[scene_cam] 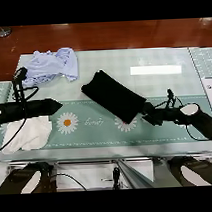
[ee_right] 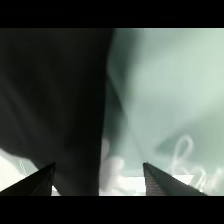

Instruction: Fold the shirts.

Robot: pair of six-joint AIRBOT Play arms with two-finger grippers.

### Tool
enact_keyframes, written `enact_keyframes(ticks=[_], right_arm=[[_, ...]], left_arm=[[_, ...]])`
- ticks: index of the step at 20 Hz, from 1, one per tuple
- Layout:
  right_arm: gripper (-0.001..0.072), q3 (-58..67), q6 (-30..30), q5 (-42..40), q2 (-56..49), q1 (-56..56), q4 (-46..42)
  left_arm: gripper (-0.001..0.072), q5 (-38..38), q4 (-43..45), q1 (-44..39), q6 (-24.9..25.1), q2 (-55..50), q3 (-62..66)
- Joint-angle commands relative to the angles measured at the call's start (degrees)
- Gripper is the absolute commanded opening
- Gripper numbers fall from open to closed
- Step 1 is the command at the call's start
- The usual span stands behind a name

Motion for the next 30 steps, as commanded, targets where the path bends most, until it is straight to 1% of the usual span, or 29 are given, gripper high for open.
enact_keyframes(ticks=[1, 2, 3, 4, 5, 6, 7, 9, 10, 11, 13, 14, 16, 18, 20, 23, 25, 27, 28, 29, 30], right_arm=[[0.0608, 4.6, -4.3, 1.6, -9.0, 1.0, 3.5], [0.0589, 6.5, -6.0, 2.4, -11.2, 1.0, 5.3], [0.0539, 8.3, -7.8, 3.1, -13.2, 1.4, 7.0], [0.0444, 10.2, -9.1, 3.7, -15.2, 2.3, 8.3], [0.0296, 12.6, -10.3, 4.3, -17.0, 3.7, 8.6], [0.0112, 15.4, -12.8, 5.5, -18.4, 4.9, 8.5], [0.0022, 18.8, -15.0, 7.3, -19.5, 5.7, 8.5], [0.0021, 27.9, -15.4, 10.4, -20.1, 6.4, 8.3], [0.0021, 33.9, -15.2, 12.4, -20.1, 6.4, 6.8], [0.0021, 40.4, -13.1, 14.4, -20.1, 6.3, 3.7], [0.0021, 52.9, -6.1, 17.5, -20.1, 6.3, -5.9], [0.0021, 58.5, -4.4, 19.0, -20.1, 6.2, -8.9], [0.0021, 68.2, -2.3, 22.5, -20.1, 4.5, -12.0], [0.0021, 75.4, 0.7, 27.5, -20.1, 0.9, -15.5], [0.0021, 79.8, 2.8, 33.7, -19.9, -4.5, -17.8], [0.0021, 84.2, 4.2, 44.4, -19.6, -15.5, -16.4], [0.0021, 84.5, 4.9, 50.2, -18.2, -23.5, -16.1], [0.0021, 84.5, 5.1, 57.8, -17.2, -30.9, -17.0], [0.0021, 84.4, 5.2, 61.5, -16.8, -33.8, -18.9], [0.0021, 84.4, 5.3, 65.4, -16.2, -36.4, -22.9], [0.002, 83.9, 5.8, 65.6, -15.0, -38.4, -26.9]], left_arm=[[0.0027, 0.4, -0.2, 0.0, 0.0, 0.0, -0.2], [0.0027, 0.4, -0.2, 0.0, 0.0, 0.0, -0.2], [0.0028, 0.5, -0.2, 0.0, 0.0, 0.0, -0.2], [0.0028, 0.5, -0.3, 0.0, 0.0, 0.0, -0.2], [0.0028, 0.7, -0.3, 0.0, 0.0, 0.0, -0.2], [0.0028, 0.8, -0.2, 0.0, 0.0, 0.0, -0.2], [0.0028, 0.8, -0.3, 0.0, 0.0, 0.0, -0.2], [0.0028, 0.8, -0.5, 0.0, 0.0, 0.0, -0.2], [0.0028, 0.8, -0.5, 0.0, 0.0, 0.0, -0.2], [0.0028, 0.9, -0.5, 0.0, 0.0, 0.0, -0.2], [0.0028, 0.8, -0.7, 0.0, 0.0, 0.0, -0.2], [0.0028, 0.8, -0.6, 0.0, 0.0, 0.0, -0.2], [0.0028, 0.9, -0.6, 0.0, 0.0, -0.1, -0.2], [0.0028, 0.8, -0.6, 0.0, 0.0, -0.1, -0.2], [0.0028, 0.7, -0.7, 0.0, 0.0, -0.1, -0.2], [0.0028, 0.1, -0.7, 0.0, 0.0, -0.1, -0.2], [0.0028, -1.0, -0.7, 0.0, 0.0, -0.1, -0.2], [0.0028, -1.4, -0.7, 0.0, 0.0, -0.1, -0.2], [0.0028, -1.3, -0.7, 0.0, 0.0, -0.1, -0.2], [0.0028, -1.3, -0.7, 0.0, 0.0, -0.1, -0.2], [0.0028, -1.3, -0.7, 0.0, 0.0, -0.1, -0.2]])
